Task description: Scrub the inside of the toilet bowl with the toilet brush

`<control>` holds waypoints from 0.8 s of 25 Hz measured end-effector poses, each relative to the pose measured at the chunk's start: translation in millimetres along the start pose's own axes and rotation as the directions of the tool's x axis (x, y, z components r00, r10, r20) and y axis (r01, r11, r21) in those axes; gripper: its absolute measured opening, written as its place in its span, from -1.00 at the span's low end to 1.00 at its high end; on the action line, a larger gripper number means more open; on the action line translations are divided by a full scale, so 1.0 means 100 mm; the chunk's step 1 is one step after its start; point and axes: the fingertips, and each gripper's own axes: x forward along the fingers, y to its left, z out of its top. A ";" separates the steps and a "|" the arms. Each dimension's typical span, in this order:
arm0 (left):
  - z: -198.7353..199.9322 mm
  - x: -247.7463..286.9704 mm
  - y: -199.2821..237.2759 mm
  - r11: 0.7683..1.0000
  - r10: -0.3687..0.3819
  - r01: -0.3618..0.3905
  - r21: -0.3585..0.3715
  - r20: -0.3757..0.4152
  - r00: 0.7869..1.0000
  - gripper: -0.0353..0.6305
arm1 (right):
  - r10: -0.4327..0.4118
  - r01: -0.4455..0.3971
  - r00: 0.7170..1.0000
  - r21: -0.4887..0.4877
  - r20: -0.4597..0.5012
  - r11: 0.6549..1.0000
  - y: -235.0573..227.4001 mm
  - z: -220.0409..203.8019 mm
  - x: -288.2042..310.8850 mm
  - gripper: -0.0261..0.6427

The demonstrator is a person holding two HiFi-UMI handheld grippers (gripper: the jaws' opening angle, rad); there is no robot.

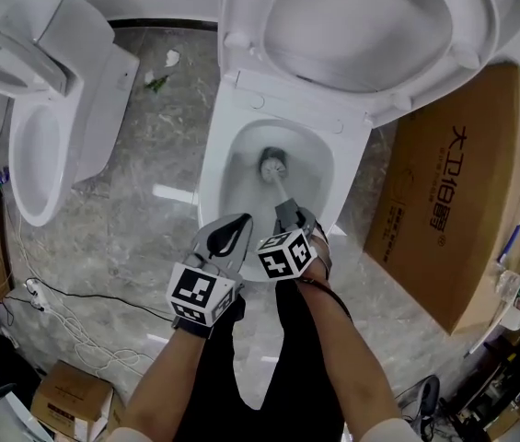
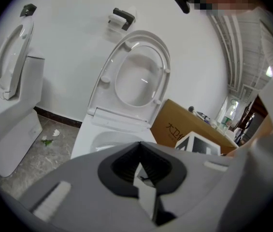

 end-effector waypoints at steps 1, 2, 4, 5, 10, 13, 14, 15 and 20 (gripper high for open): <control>0.03 -0.05 -0.03 1.000 -0.004 0.004 0.001 -0.003 1.000 -0.88 | 0.003 -0.003 1.000 0.018 0.002 1.000 -0.01 -0.03 -0.11 -0.44; 0.06 -0.09 -0.06 1.000 -0.008 0.008 0.002 -0.006 1.000 -0.88 | 0.004 -0.004 1.000 0.030 0.007 1.000 -0.03 -0.06 -0.23 -0.44; 0.15 -0.19 -0.14 1.000 -0.015 0.015 0.006 -0.012 1.000 -0.88 | 0.006 -0.008 1.000 0.053 0.023 0.999 -0.07 -0.12 -0.51 -0.44; 0.21 -0.25 -0.19 1.000 -0.018 0.018 0.007 -0.014 1.000 -0.88 | 0.011 -0.013 0.999 0.070 0.032 0.997 -0.09 -0.14 -0.68 -0.44; 0.67 -0.50 -0.34 0.998 -0.060 0.060 0.024 -0.009 0.998 -0.88 | 0.000 -0.011 0.996 0.126 0.084 0.992 -0.18 -0.03 -1.47 -0.44; 0.94 -0.61 -0.43 0.995 -0.086 0.086 0.053 0.000 0.996 -0.88 | -0.001 -0.020 0.991 0.161 0.134 0.987 -0.20 0.07 -1.90 -0.44; 1.01 -0.68 -0.48 0.994 -0.092 0.092 0.059 0.000 0.996 -0.88 | 0.005 -0.031 0.989 0.176 0.150 0.984 -0.18 0.08 -2.07 -0.43; 1.09 -0.76 -0.53 0.993 -0.098 0.098 0.064 -0.001 0.995 -0.88 | 0.011 -0.043 0.986 0.193 0.168 0.980 -0.15 0.08 -2.24 -0.44; 1.51 -1.21 -0.79 0.987 -0.132 0.131 0.093 0.001 0.991 -0.88 | 0.000 -0.070 0.965 0.260 0.262 0.963 -0.08 0.10 -3.16 -0.44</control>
